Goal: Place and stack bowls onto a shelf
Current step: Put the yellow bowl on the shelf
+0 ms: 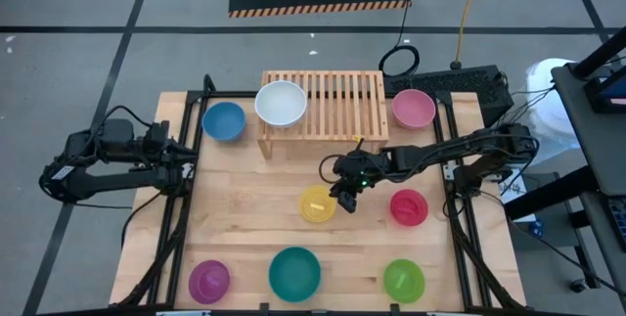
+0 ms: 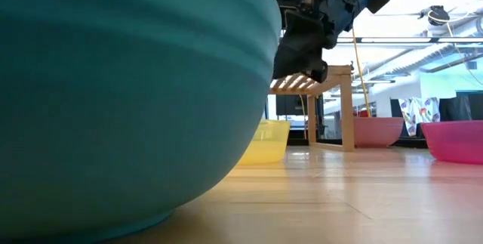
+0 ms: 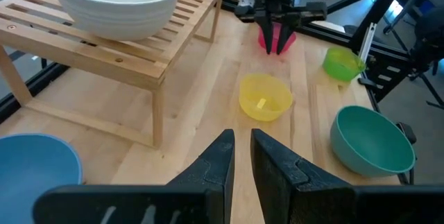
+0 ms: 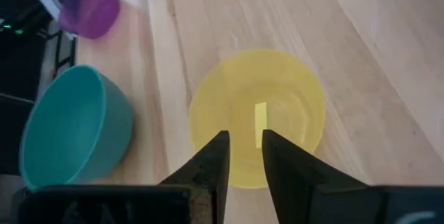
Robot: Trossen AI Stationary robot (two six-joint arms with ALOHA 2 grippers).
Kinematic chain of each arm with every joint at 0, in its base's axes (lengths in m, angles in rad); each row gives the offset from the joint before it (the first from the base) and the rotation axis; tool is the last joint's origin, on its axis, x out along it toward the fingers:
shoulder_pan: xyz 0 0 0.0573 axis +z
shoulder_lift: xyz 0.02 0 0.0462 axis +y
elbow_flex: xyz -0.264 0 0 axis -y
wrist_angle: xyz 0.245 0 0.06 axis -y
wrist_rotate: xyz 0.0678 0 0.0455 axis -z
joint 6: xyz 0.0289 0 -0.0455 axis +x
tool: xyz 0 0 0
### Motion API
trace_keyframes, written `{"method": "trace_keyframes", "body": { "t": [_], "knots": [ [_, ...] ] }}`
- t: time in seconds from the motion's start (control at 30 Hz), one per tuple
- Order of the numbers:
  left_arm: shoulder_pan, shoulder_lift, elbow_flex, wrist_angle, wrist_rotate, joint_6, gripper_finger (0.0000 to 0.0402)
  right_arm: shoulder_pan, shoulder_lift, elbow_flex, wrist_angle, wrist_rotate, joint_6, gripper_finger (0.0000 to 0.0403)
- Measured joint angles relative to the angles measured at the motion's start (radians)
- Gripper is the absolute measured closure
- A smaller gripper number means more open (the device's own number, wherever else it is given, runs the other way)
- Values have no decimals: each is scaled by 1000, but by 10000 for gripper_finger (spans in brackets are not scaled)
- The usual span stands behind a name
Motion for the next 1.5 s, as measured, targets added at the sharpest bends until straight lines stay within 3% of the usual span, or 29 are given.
{"method": "trace_keyframes", "body": {
  "t": [0.63,0.9,1.13,1.5],
  "knots": [
    [0,0,0,0,35,2,348,113,1,-2,-34,281,167,321],
    [0,0,0,0,35,2,348,132,26,-2,-31,281,218,321],
    [0,0,0,-1,35,2,348,137,132,-3,21,200,240,321],
    [0,0,0,0,78,-4,348,137,169,-3,33,203,236,321]
  ]
}}
